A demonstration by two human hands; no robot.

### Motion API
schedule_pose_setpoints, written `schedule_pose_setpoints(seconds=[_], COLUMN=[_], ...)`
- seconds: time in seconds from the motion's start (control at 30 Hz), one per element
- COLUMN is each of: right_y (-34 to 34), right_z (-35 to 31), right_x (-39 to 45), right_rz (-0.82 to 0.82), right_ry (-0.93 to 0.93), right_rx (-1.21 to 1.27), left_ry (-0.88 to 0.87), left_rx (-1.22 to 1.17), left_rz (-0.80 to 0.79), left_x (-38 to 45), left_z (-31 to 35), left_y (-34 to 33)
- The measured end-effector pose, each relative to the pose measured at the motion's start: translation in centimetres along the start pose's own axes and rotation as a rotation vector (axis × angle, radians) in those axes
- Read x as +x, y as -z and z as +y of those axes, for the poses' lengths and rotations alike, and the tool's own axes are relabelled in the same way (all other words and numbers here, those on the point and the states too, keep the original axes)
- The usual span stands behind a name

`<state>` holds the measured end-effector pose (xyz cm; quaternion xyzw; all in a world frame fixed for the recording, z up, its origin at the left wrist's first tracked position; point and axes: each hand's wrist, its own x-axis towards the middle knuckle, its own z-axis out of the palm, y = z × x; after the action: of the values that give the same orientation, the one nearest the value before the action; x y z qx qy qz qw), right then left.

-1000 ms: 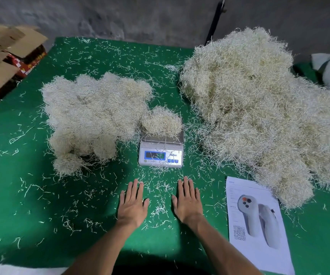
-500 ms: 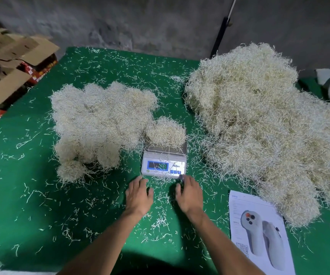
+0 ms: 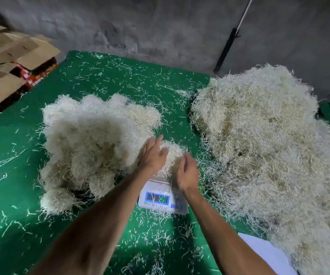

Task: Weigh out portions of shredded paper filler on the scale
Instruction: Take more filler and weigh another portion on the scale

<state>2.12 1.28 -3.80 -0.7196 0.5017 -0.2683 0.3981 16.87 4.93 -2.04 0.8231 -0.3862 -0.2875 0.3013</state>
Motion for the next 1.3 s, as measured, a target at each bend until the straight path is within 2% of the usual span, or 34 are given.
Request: schedule_pose_setpoints(seconds=[0.07, 0.1, 0.13, 0.2, 0.27, 0.33, 0.37, 0.4, 0.47, 0.5, 0.57, 0.67, 0.77, 0.83, 0.9, 0.97, 1.03, 1.1, 1.2, 1.27, 1.3], right_y=[-1.2, -1.7, -2.2, -2.7, -2.8, -3.1, -3.5, -3.9, -4.6, -4.9, -5.0, -4.1, -3.4, -2.1, -1.2, -1.8, -3.3, -4.1, -3.0, -3.2, -3.8], right_z=[-0.5, -0.7, -1.1, -1.9, -3.1, -4.6, -5.4, -6.4, -8.0, -8.2, -8.0, -9.5, -11.6, -12.3, -12.1, -12.2, -13.4, -15.0, -15.8, -15.9, -16.3], right_x=[0.9, 1.4, 1.8, 3.1, 4.4, 5.9, 6.2, 6.3, 5.0, 3.9, 1.5, -0.9, -0.4, 0.3, -0.4, -2.4, -4.5, -4.6, -3.2, -3.8, -4.7], right_rz=[-0.048, -0.071, -0.082, -0.078, -0.071, -0.015, 0.026, 0.066, 0.109, 0.101, 0.051, -0.002, 0.039, -0.028, -0.145, -0.179, -0.226, -0.31, -0.315, -0.308, -0.311], right_ry=[0.017, -0.008, -0.039, -0.104, -0.188, -0.255, -0.268, -0.253, -0.129, -0.053, 0.018, 0.048, 0.149, 0.144, 0.261, 0.436, 0.53, 0.545, 0.518, 0.581, 0.656], right_rx=[0.017, 0.053, 0.104, 0.219, 0.284, 0.369, 0.431, 0.479, 0.45, 0.405, 0.355, 0.481, 0.398, 0.338, 0.204, 0.165, 0.194, 0.147, 0.034, 0.017, 0.003], left_ry=[0.024, 0.065, 0.131, 0.301, 0.443, 0.497, 0.522, 0.536, 0.522, 0.494, 0.488, 0.471, 0.422, 0.402, 0.332, 0.322, 0.32, 0.351, 0.416, 0.536, 0.512], left_rx=[-0.026, -0.129, -0.315, -0.826, -1.305, -1.479, -1.484, -1.478, -1.574, -1.554, -1.464, -1.512, -1.457, -1.453, -1.534, -1.628, -1.705, -1.774, -1.691, -1.679, -1.631], left_rz=[-0.105, -0.124, -0.106, -0.017, 0.006, 0.115, 0.152, 0.12, -0.092, -0.117, -0.036, -0.007, -0.11, -0.155, -0.162, -0.097, -0.005, -0.102, -0.272, -0.159, -0.094], left_x=[0.6, 0.3, -0.4, -1.3, -1.7, -2.4, -2.7, -3.1, -3.4, -3.1, -1.7, -1.0, -3.8, -5.5, -6.2, -6.6, -7.9, -9.6, -10.0, -9.3, -9.2], left_z=[0.3, 0.5, 0.9, 1.5, 1.1, 0.6, 0.3, 0.5, 1.8, 2.4, 2.5, 2.6, 3.8, 4.2, 4.1, 3.7, 2.8, 2.6, 1.6, -0.3, -1.1], left_y=[-1.1, -2.0, -2.7, -3.3, -3.4, -3.5, -3.8, -3.7, -2.4, -1.1, 1.7, 4.9, 3.9, 4.1, 6.5, 8.3, 7.8, 6.8, 8.8, 10.5, 11.1])
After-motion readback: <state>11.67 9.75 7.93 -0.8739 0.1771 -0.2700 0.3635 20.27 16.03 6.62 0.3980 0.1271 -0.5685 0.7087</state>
